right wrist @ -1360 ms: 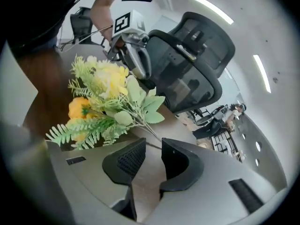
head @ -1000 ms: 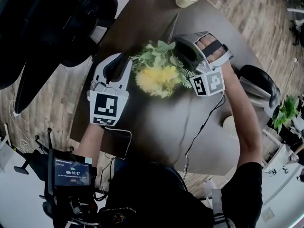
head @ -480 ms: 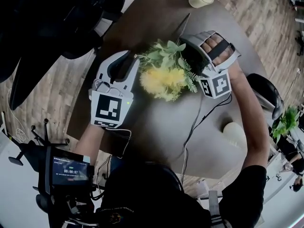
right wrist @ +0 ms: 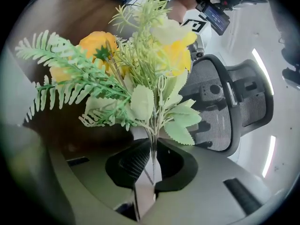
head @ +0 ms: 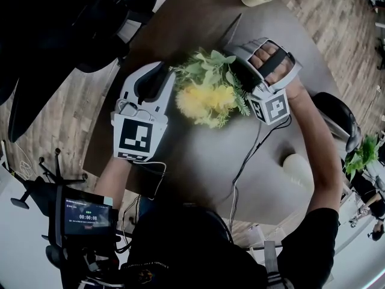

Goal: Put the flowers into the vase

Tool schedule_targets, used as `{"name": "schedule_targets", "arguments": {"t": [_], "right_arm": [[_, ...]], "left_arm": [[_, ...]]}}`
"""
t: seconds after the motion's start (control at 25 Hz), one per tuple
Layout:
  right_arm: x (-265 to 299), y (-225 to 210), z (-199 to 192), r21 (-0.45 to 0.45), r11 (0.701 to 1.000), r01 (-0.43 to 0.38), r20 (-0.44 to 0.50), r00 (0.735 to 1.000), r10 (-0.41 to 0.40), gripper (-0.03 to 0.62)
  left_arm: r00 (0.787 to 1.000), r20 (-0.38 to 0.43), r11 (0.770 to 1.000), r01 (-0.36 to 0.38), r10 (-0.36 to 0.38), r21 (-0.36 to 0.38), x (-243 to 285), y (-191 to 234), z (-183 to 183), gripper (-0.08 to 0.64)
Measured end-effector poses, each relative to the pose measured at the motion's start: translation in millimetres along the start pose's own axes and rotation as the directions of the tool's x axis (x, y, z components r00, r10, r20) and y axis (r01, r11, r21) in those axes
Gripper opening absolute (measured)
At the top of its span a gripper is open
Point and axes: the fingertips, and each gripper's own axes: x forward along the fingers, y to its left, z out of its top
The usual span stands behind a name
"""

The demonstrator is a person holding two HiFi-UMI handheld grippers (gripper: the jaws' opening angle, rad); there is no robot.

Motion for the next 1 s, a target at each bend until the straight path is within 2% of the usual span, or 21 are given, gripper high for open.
{"name": "schedule_targets", "arguments": {"t": [0.16, 0.72, 1.0], "right_arm": [[0, -1, 0, -0.006, 1.000, 0.000, 0.009, 1.000, 0.000, 0.046], [-11, 9, -1, 0.119, 0.993, 0.009, -0.021, 1.000, -0.006, 0.040], [-44, -24, 0, 0.182, 0.979, 0.093, -0.092, 0.993, -0.077, 0.038]], "left_arm": [[1.000, -0.001, 1.000, -0.002, 0.002, -0.001, 2, -1, 2, 0.094], [1.000, 0.014, 1.000, -0.021, 0.021, 0.001, -7, 2, -1, 0.094], [0.998, 0.044, 0.999, -0.049, 0.048, 0.015, -37, 1, 24, 0.094]]}}
